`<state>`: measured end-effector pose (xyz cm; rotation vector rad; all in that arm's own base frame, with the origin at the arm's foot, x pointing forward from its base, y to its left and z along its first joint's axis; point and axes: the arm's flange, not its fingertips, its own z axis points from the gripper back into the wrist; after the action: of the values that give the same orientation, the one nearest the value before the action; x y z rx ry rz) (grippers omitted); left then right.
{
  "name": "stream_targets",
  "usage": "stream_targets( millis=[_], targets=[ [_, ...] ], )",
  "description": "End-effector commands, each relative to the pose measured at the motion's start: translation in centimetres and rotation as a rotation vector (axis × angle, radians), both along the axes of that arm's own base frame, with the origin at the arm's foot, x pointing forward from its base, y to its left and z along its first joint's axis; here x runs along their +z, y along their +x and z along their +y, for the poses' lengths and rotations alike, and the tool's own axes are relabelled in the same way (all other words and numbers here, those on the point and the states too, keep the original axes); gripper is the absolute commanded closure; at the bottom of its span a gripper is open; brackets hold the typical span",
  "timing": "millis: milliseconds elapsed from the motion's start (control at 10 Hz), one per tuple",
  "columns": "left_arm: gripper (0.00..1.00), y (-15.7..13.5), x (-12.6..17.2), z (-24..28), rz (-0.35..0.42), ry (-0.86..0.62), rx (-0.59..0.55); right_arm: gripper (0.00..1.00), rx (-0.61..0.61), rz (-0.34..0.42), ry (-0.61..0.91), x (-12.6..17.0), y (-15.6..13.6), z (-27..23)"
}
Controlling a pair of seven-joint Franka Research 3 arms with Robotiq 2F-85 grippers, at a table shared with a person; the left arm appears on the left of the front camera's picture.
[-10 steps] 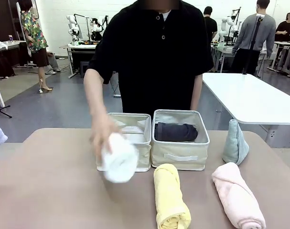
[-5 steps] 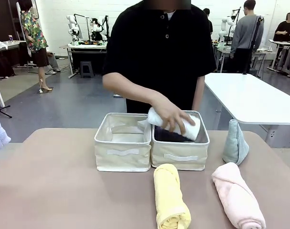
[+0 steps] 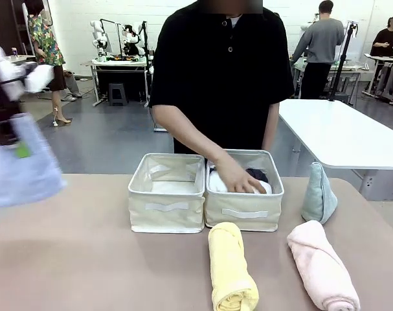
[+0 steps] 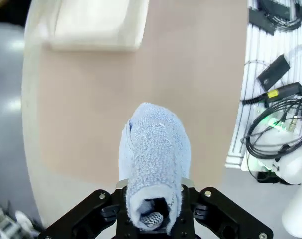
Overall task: Sort the towels based on their folding style.
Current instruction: Pick up one triangle-folded towel and place it in the left Fabric basket.
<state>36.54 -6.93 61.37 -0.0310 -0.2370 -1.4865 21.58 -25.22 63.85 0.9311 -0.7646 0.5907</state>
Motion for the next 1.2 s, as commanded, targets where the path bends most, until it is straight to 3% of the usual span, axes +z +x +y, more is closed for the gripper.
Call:
stream_targets(
  millis=[0,300,500,1100],
  targets=[
    [0.79,6.3,2.6,-5.0,0.058,-0.002,-0.144,0.0,0.007,-0.022,0.02,0.3,0.1,0.0],
    [0.79,9.1,2.2,-11.4,0.113,0.028,-0.2,0.0,0.007,-0.022,0.02,0.3,0.1,0.0],
    [0.79,8.7,0.6,-12.4,0.084,0.022,-0.191,0.0,0.007,-0.022,0.02,0.3,0.1,0.0],
    [0.79,9.2,0.6,-12.7,0.099,0.044,-0.184,0.0,0.007,-0.022,0.02,0.3,0.1,0.0]
  ],
)
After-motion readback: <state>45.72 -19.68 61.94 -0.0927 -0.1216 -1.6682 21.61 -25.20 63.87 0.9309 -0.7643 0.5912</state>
